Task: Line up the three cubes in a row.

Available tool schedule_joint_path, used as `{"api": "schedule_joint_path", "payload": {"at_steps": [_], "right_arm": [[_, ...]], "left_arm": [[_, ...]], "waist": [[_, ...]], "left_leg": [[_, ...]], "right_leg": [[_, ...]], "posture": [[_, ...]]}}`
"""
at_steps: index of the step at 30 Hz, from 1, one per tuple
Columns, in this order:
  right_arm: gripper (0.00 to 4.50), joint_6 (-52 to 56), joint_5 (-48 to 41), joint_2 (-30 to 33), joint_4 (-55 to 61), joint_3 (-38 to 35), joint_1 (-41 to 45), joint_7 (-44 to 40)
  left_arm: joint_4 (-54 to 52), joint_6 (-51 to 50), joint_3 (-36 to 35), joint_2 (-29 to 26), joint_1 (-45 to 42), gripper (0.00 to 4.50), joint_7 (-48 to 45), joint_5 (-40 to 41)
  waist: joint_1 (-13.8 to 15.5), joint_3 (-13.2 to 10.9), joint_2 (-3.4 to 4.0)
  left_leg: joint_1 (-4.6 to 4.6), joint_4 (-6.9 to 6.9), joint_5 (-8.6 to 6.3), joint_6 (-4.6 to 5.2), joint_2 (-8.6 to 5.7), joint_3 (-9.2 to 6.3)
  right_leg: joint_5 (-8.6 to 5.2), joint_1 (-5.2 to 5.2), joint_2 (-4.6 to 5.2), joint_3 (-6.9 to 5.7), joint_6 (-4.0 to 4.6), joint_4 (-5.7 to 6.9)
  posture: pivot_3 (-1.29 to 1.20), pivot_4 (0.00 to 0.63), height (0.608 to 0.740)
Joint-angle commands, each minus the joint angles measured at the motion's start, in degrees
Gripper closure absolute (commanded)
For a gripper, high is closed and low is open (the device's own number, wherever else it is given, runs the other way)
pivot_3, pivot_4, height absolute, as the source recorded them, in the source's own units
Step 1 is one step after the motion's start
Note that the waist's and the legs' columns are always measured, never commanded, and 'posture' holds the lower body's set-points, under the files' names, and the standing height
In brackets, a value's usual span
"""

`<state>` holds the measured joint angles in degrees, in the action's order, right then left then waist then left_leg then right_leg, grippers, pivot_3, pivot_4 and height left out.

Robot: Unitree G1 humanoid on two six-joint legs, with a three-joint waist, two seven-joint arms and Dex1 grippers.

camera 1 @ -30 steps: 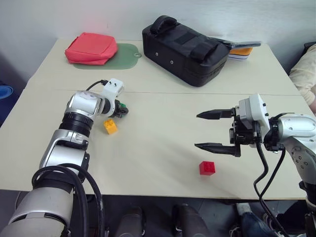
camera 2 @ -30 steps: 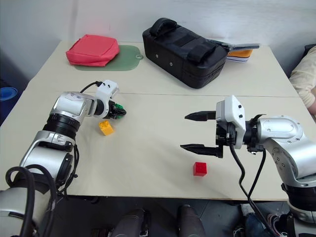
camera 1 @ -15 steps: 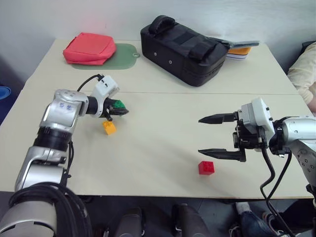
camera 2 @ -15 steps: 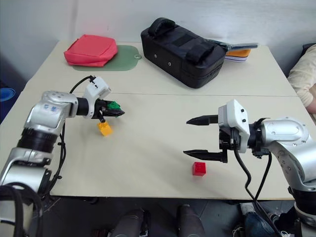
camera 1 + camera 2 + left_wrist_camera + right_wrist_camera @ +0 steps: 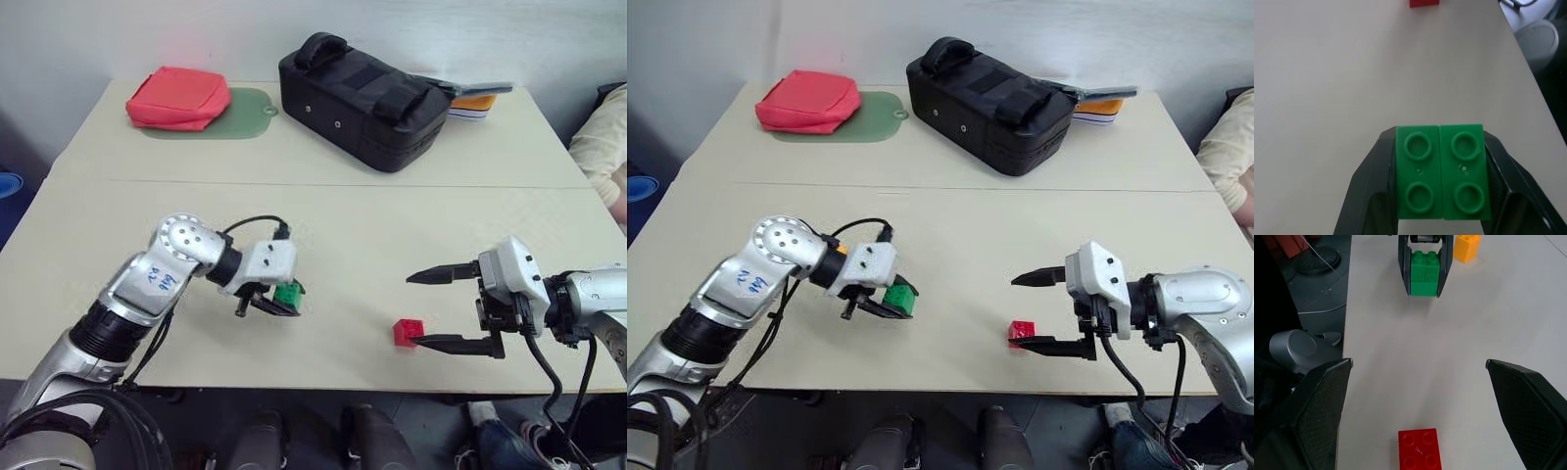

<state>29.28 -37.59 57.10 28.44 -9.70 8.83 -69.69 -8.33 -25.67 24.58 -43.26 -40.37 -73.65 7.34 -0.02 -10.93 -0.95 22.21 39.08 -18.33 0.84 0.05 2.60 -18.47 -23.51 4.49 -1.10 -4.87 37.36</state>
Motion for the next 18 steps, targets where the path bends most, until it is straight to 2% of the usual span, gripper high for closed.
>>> {"api": "schedule_joint_path", "payload": {"at_steps": [1,4,18], "right_arm": [[0.0,-1.43,0.17,0.94,1.67,-2.04,-0.7,-0.4],[0.0,-1.34,0.15,0.91,2.12,-2.13,-1.46,-0.04],[0.0,-2.14,1.25,1.77,3.79,-2.52,-4.97,-0.54]], "left_arm": [[-0.05,-0.34,2.13,2.96,-2.47,2.98,-0.44,-1.32],[-1.77,-2.53,3.86,5.44,-2.6,2.98,0.05,-1.85],[-7.13,-12.63,7.54,7.35,0.54,2.98,6.18,-6.24]], "waist": [[0.08,0.0,0.0],[0.47,0.0,0.0],[0.73,0.0,0.0]], "left_leg": [[0.01,0.0,0.0,0.0,0.0,0.0],[0.04,0.04,0.01,0.05,-0.02,-0.02],[0.03,0.07,0.01,0.07,-0.03,-0.03]], "right_leg": [[0.0,0.0,0.0,0.0,0.0,0.0],[0.01,0.01,0.03,-0.01,-0.02,-0.01],[0.02,0.04,0.04,0.02,-0.04,-0.02]], "posture": [[0.0,0.15,0.74],[0.0,0.15,0.74],[0.0,0.15,0.74]]}}
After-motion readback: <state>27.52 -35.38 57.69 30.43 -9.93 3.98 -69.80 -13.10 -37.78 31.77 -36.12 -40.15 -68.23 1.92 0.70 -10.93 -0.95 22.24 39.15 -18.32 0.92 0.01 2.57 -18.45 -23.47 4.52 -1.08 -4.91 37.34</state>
